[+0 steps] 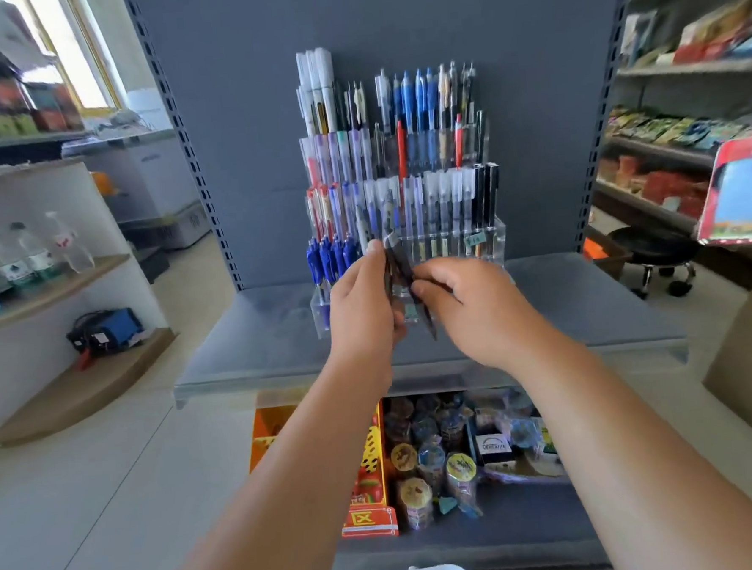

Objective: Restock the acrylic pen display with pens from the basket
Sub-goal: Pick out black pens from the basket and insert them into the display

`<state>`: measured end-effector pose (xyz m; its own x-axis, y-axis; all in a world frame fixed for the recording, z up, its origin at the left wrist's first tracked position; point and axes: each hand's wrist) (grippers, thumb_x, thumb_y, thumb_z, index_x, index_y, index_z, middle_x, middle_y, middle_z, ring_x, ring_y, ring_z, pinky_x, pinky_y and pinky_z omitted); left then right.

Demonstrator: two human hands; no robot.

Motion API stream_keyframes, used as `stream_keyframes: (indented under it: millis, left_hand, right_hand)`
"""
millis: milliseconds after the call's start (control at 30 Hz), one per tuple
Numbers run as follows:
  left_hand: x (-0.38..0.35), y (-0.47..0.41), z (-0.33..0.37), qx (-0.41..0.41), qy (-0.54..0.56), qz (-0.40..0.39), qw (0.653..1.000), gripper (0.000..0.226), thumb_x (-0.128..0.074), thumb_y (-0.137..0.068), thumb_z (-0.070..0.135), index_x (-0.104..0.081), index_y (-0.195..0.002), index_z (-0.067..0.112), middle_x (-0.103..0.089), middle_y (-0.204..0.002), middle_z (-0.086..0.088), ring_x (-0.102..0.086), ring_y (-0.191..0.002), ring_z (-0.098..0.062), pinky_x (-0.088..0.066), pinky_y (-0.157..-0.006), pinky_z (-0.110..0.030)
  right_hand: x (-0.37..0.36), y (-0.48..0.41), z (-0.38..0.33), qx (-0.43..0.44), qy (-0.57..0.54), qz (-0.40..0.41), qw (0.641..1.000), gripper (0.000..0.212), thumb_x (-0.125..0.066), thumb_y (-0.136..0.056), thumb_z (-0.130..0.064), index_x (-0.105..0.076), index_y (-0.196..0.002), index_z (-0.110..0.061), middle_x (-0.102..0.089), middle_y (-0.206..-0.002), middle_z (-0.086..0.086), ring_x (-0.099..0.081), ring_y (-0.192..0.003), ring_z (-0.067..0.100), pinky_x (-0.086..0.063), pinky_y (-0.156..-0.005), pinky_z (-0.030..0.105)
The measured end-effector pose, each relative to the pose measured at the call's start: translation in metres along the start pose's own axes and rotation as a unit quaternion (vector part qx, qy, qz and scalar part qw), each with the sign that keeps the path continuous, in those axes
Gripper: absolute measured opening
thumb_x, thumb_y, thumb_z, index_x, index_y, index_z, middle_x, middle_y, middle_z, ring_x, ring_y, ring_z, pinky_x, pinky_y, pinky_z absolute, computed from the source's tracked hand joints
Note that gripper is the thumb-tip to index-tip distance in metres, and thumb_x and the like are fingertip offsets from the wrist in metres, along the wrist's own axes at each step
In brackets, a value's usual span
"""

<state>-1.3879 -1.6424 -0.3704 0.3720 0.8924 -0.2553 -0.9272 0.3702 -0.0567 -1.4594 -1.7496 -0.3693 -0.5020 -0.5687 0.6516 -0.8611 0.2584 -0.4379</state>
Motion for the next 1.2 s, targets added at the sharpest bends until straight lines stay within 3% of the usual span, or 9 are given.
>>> stream_keyframes:
  millis: [100,267,433,533,633,767,867,1000,1200]
  left_hand:
    - [-0.009,-0.010,0.011,-0.057,-0.020,0.011,0.998,0.028,-0.053,-0.099,0.034,-0.047,-0.080,0.014,-0.036,-0.060,-0.003,-0.031,-0.047,-0.014,-0.026,-0.042,-0.025]
    - [-0.013,-0.029,0.029,-0.152,-0.017,0.021,0.988,0.015,-0.060,-0.096,0.015,-0.061,-0.081,0.013,-0.041,-0.048,0.011,-0.033,-0.043,-0.009,-0.030,-0.041,-0.020]
    - [-0.013,-0.056,0.018,-0.182,0.048,0.023,0.982,0.015,-0.068,-0.092,0.015,-0.065,-0.089,0.001,-0.056,-0.065,-0.010,-0.050,-0.057,-0.021,-0.042,-0.050,-0.033]
    - [-0.014,-0.067,0.007,-0.168,0.066,0.001,0.984,0.009,-0.068,-0.092,0.012,-0.067,-0.087,0.005,-0.060,-0.068,-0.013,-0.055,-0.058,-0.023,-0.045,-0.048,-0.028]
    - [-0.015,-0.079,0.001,-0.165,0.055,-0.015,0.985,0.010,-0.067,-0.093,0.010,-0.067,-0.083,0.013,-0.059,-0.057,0.001,-0.052,-0.049,-0.013,-0.042,-0.044,-0.023]
    - [-0.014,-0.095,-0.010,-0.164,0.055,-0.014,0.985,0.011,-0.067,-0.093,0.011,-0.067,-0.082,0.015,-0.058,-0.057,0.000,-0.045,-0.046,-0.010,-0.036,-0.042,-0.022]
    - [-0.014,-0.104,-0.016,-0.158,0.088,-0.018,0.983,0.012,-0.067,-0.093,0.010,-0.067,-0.082,0.016,-0.060,-0.069,-0.023,-0.041,-0.044,-0.011,-0.034,-0.042,-0.021]
    - [-0.014,-0.110,-0.018,-0.168,0.085,-0.019,0.982,0.009,-0.066,-0.092,0.009,-0.068,-0.085,0.013,-0.051,-0.050,0.007,-0.037,-0.042,-0.009,-0.032,-0.042,-0.020]
    - [-0.004,-0.111,-0.016,-0.219,0.024,0.024,0.975,0.012,-0.071,-0.089,0.008,-0.069,-0.082,0.017,-0.054,-0.054,0.011,-0.045,-0.046,-0.006,-0.039,-0.047,-0.018]
  right_hand:
    - [0.012,-0.016,0.000,0.006,0.003,-0.006,1.000,0.024,-0.047,-0.104,-0.025,-0.066,-0.093,-0.015,-0.066,-0.078,0.006,-0.058,-0.068,0.017,-0.044,-0.064,0.033]
    - [0.024,-0.049,-0.013,0.014,-0.010,-0.013,1.000,0.028,-0.047,-0.104,-0.025,-0.061,-0.083,-0.012,-0.052,-0.062,0.001,-0.040,-0.046,0.008,-0.030,-0.046,0.020]
    - [0.022,-0.077,-0.011,-0.014,-0.023,-0.049,0.998,0.027,-0.051,-0.102,-0.024,-0.069,-0.084,-0.018,-0.053,-0.049,-0.008,-0.039,-0.037,0.006,-0.032,-0.040,0.019]
    - [0.011,-0.078,-0.003,-0.021,-0.066,-0.023,0.997,0.020,-0.056,-0.100,-0.031,-0.073,-0.092,-0.026,-0.067,-0.064,-0.012,-0.058,-0.051,0.010,-0.048,-0.049,0.030]
    - [-0.002,-0.085,0.011,-0.020,-0.120,0.087,0.989,0.018,-0.061,-0.098,-0.025,-0.076,-0.097,-0.033,-0.071,-0.078,-0.021,-0.064,-0.069,-0.003,-0.048,-0.059,0.013]
    - [-0.016,-0.095,0.026,-0.017,-0.144,0.107,0.984,0.016,-0.067,-0.094,-0.023,-0.076,-0.103,-0.033,-0.073,-0.086,-0.022,-0.067,-0.082,-0.003,-0.055,-0.073,0.017]
    - [-0.023,-0.100,0.034,-0.008,-0.164,0.124,0.979,0.019,-0.071,-0.092,-0.019,-0.075,-0.107,-0.028,-0.074,-0.089,-0.017,-0.069,-0.085,0.000,-0.058,-0.076,0.023]
    - [-0.028,-0.107,0.042,-0.016,-0.175,0.139,0.974,0.014,-0.071,-0.092,-0.019,-0.075,-0.104,-0.023,-0.075,-0.088,-0.013,-0.070,-0.083,0.002,-0.057,-0.076,0.023]
    - [-0.034,-0.112,0.052,-0.048,-0.170,0.154,0.972,0.008,-0.066,-0.094,-0.023,-0.069,-0.100,-0.025,-0.069,-0.086,-0.012,-0.063,-0.075,0.003,-0.048,-0.069,0.021]
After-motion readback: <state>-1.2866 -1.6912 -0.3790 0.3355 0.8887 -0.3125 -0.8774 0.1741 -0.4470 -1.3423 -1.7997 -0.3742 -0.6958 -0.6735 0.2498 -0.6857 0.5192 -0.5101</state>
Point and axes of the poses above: each hand's wrist, its own y-axis away from the middle knuckle, its own x-axis out of the back of the hand, z = x × y
